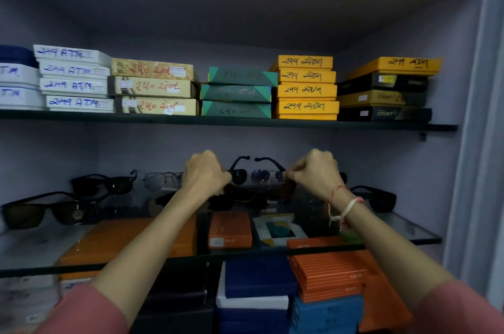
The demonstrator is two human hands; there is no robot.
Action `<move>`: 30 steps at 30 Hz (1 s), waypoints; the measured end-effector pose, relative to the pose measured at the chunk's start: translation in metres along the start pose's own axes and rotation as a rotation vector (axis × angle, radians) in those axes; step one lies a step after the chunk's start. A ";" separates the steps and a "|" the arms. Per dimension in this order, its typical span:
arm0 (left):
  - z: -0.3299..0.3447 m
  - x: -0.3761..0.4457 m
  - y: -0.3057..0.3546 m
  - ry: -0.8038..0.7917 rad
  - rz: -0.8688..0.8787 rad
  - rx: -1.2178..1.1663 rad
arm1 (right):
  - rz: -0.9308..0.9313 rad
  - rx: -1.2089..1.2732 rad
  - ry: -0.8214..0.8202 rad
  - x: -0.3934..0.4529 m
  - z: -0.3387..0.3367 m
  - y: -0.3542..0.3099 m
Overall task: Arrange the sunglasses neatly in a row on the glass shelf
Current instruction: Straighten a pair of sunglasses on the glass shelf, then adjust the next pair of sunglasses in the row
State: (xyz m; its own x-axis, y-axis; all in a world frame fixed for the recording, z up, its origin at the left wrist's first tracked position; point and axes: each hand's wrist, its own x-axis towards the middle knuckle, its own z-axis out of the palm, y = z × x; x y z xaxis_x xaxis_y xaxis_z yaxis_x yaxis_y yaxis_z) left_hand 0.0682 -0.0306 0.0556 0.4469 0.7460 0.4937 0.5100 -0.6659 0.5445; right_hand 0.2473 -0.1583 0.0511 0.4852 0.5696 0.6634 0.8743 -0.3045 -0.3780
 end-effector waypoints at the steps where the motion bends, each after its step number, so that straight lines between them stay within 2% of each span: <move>1: 0.007 0.003 0.006 -0.032 -0.029 -0.045 | 0.028 0.005 -0.007 0.003 -0.003 0.008; 7: 0.052 0.022 0.043 -0.191 -0.107 -0.211 | 0.156 -0.043 -0.066 0.022 -0.020 0.059; 14: 0.093 0.035 0.058 -0.385 -0.170 -0.192 | 0.180 -0.135 -0.189 0.027 -0.014 0.090; 28: 0.094 0.041 0.047 -0.347 -0.114 -0.054 | 0.105 -0.320 -0.295 0.032 0.007 0.088; 30: 0.079 0.041 0.036 -0.274 -0.048 0.044 | 0.113 -0.333 -0.298 0.033 0.005 0.084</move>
State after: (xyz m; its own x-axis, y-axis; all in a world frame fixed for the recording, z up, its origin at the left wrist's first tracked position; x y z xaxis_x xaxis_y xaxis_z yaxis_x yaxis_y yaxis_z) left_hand 0.1631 -0.0229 0.0419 0.6004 0.7551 0.2634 0.5638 -0.6332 0.5303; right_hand 0.3369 -0.1607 0.0379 0.5957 0.6985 0.3965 0.7962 -0.5786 -0.1768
